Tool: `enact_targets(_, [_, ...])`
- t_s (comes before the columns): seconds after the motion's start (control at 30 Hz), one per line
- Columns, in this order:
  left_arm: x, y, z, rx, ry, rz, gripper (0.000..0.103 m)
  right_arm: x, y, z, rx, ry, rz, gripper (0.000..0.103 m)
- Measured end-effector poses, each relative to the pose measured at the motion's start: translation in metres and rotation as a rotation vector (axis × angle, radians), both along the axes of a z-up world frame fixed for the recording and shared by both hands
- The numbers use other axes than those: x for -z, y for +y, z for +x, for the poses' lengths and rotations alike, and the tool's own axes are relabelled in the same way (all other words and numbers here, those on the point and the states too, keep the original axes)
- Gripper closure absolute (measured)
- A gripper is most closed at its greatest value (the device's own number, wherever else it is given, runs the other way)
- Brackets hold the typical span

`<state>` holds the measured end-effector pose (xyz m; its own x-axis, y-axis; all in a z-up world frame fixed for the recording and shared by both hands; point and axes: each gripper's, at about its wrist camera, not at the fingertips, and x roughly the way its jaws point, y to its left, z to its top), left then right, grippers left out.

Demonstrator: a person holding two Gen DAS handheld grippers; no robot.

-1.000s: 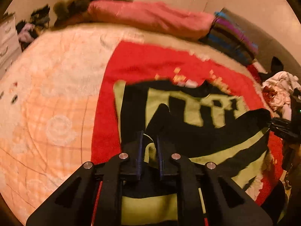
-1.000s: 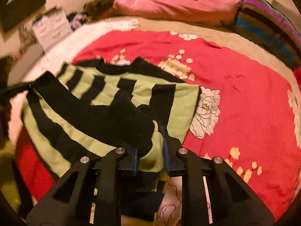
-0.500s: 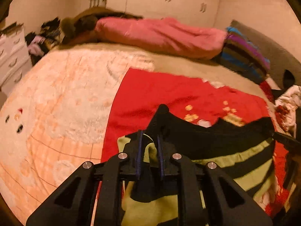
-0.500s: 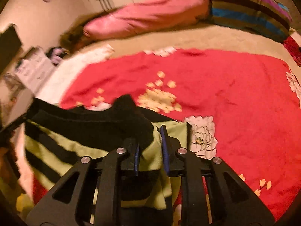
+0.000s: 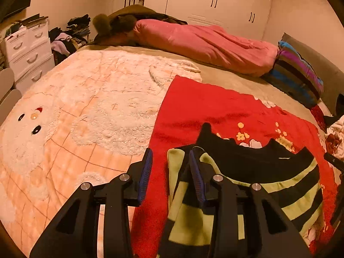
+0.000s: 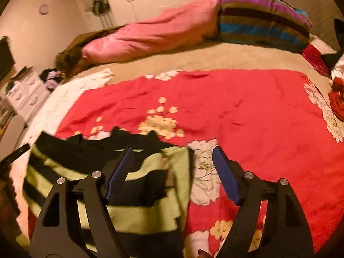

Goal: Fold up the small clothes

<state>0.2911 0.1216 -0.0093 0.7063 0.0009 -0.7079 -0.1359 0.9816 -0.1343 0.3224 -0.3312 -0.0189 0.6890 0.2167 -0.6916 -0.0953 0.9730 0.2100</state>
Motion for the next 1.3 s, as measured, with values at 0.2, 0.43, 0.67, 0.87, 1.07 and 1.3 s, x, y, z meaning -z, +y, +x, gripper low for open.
enact_targets(0.2, [-0.015, -0.023, -0.022, 0.097, -0.016, -0.001, 0.056, -0.010, 0.032, -0.037, -0.161, -0.063, -0.123, 0.033])
enact_targets(0.43, [-0.020, -0.042, -0.038, 0.179, 0.029, -0.004, 0.050, -0.010, 0.060, -0.060, -0.265, -0.066, -0.160, 0.032])
enact_targets(0.67, [-0.005, -0.052, -0.046, 0.226, 0.091, 0.004, 0.042, 0.001, 0.074, -0.057, -0.280, -0.020, -0.163, 0.031])
enact_targets(0.87, [0.029, -0.046, -0.045, 0.209, 0.186, 0.023, 0.042, 0.028, 0.066, -0.039, -0.230, 0.088, -0.175, 0.031])
enact_targets(1.07, [0.071, -0.024, -0.040, 0.146, 0.258, -0.031, 0.042, 0.069, 0.040, -0.017, -0.113, 0.245, -0.135, 0.028])
enact_targets(1.3, [0.057, -0.016, -0.056, 0.126, 0.172, -0.043, 0.042, 0.068, 0.028, -0.025, -0.066, 0.230, -0.035, 0.022])
